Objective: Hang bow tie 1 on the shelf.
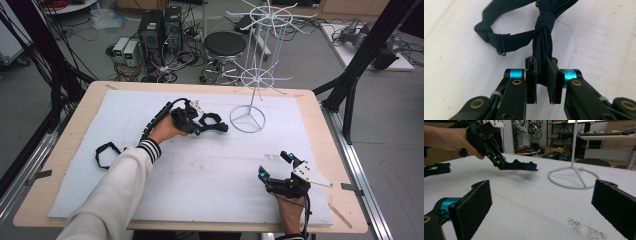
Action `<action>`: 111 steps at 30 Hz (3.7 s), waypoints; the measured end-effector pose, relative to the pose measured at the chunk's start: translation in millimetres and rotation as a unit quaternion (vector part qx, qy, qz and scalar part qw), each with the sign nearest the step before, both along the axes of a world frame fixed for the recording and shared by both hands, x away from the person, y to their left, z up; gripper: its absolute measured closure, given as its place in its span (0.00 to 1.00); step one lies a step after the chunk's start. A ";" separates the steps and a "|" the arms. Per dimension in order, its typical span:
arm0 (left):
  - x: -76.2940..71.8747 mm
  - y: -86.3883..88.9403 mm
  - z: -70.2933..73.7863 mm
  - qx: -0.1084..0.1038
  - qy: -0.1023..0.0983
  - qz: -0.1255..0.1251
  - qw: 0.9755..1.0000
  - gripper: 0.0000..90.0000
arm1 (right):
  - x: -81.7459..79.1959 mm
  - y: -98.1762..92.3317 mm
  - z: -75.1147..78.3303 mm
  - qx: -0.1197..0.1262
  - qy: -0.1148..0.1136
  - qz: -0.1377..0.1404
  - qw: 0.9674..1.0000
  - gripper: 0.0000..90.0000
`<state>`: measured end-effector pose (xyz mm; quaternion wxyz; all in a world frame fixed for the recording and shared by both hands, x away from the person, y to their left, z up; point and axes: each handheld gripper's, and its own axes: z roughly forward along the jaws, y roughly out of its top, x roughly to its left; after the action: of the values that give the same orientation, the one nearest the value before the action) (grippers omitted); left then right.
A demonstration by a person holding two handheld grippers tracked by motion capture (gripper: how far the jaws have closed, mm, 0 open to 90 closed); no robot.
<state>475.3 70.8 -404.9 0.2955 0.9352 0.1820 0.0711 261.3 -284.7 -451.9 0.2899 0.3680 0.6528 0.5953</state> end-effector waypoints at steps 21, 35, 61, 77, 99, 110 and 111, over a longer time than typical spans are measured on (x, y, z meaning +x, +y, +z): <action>-32.7 15.3 34.9 -0.094 -0.018 -0.008 0.995 0.88 | -0.3 -1.3 0.2 0.007 -0.001 -0.010 1.000 0.03; -60.4 17.9 62.8 -0.138 -0.023 -0.044 0.989 0.88 | 2.3 -0.6 1.9 0.000 0.011 0.002 1.000 0.03; -92.2 19.0 75.7 -0.191 -0.016 -0.091 0.977 0.88 | 15.0 13.2 58.1 -0.013 0.006 0.107 0.994 0.03; -99.5 26.7 74.0 -0.218 -0.007 -0.099 0.971 0.88 | 51.4 26.5 95.7 -0.016 0.047 0.228 0.972 0.03; -108.3 29.6 73.9 -0.222 0.002 -0.108 0.969 0.88 | 69.7 76.6 130.4 -0.117 0.047 0.327 0.937 0.23; -108.6 31.5 74.9 -0.224 0.005 -0.109 0.968 0.88 | 66.0 81.6 139.1 -0.153 0.019 0.319 0.935 0.44; -108.6 31.5 74.9 -0.224 0.005 -0.109 0.968 0.88 | 65.0 81.4 139.7 -0.159 0.015 0.315 0.935 0.46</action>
<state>366.7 102.3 -329.9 0.5028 0.8595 0.0921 -0.0085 326.3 -203.4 -312.2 0.1320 0.1012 0.8260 0.5385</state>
